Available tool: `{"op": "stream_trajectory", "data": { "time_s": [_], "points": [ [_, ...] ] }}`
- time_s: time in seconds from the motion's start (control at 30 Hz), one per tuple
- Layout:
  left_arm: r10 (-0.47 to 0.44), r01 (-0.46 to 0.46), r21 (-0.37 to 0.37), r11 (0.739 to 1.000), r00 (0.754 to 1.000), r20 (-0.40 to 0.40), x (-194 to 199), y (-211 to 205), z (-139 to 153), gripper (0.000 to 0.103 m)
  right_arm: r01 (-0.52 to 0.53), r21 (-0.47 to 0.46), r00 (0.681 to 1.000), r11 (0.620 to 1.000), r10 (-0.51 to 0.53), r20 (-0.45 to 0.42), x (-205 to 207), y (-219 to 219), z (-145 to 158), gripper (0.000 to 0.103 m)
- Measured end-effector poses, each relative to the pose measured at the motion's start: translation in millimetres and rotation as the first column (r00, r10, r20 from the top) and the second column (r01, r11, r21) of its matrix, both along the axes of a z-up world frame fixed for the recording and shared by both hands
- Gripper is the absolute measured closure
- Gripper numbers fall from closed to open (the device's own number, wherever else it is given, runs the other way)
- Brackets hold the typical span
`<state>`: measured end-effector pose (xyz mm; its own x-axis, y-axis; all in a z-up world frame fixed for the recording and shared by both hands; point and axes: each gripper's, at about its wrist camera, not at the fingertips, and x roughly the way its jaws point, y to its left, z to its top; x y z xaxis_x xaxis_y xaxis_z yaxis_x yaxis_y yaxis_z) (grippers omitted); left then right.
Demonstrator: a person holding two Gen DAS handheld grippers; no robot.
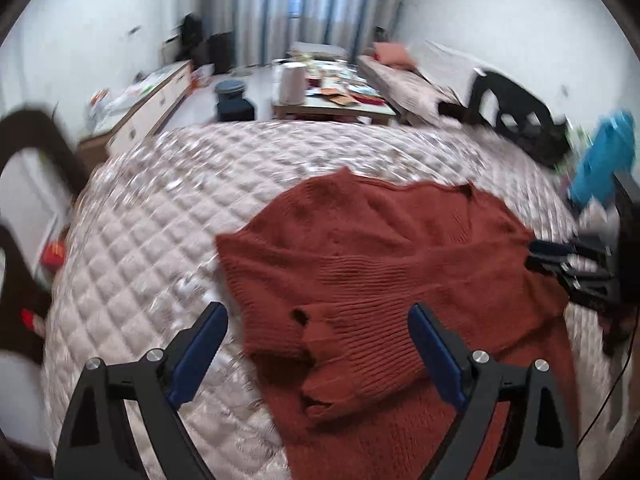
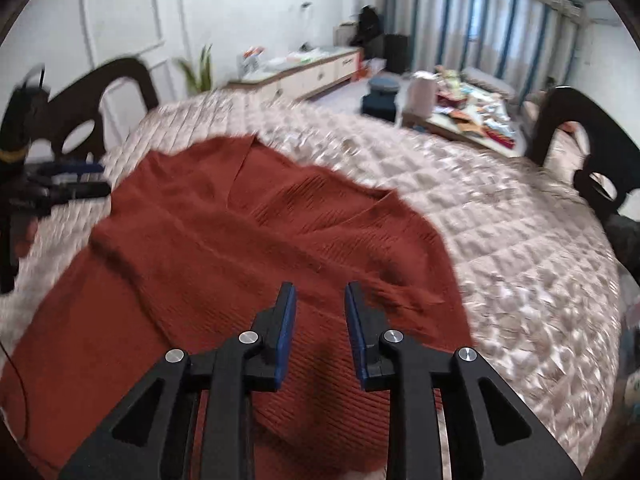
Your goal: Fold small clothes
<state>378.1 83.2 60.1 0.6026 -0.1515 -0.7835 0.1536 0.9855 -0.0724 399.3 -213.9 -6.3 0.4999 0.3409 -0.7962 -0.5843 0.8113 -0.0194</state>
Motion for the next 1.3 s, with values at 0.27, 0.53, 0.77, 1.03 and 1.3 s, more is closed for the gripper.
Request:
{"op": "stream_trajectory", "data": {
  "time_s": [0.27,0.53,0.77,1.03,1.3],
  "points": [
    [-0.162,0.169,0.18,0.969,0.985,-0.054,22,-33,-19,0.019,-0.048,-0.039,0.999,0.998,0.047,-0.024,2,-4,-14,0.077],
    [-0.235,0.25,0.194,0.949,0.967,-0.094,25,-36,-29,0.021,-0.092,-0.006,0.994,0.996,0.092,-0.06,3,-11,-14,0.077],
    [-0.248,0.262,0.098,0.96,0.959,-0.135,30,-26,-32,0.032,-0.103,-0.05,0.994,0.993,0.102,-0.032,-4,-5,-12,0.094],
    [-0.317,0.327,0.112,0.939,0.944,-0.095,18,-41,-22,0.091,-0.061,-0.051,0.997,0.997,0.064,0.05,-12,-4,3,0.1],
    [-0.228,0.227,0.077,0.971,0.974,0.001,29,-29,0,0.092,0.009,-0.02,0.993,1.0,-0.007,0.115,-2,-2,20,0.1]
  ]
}}
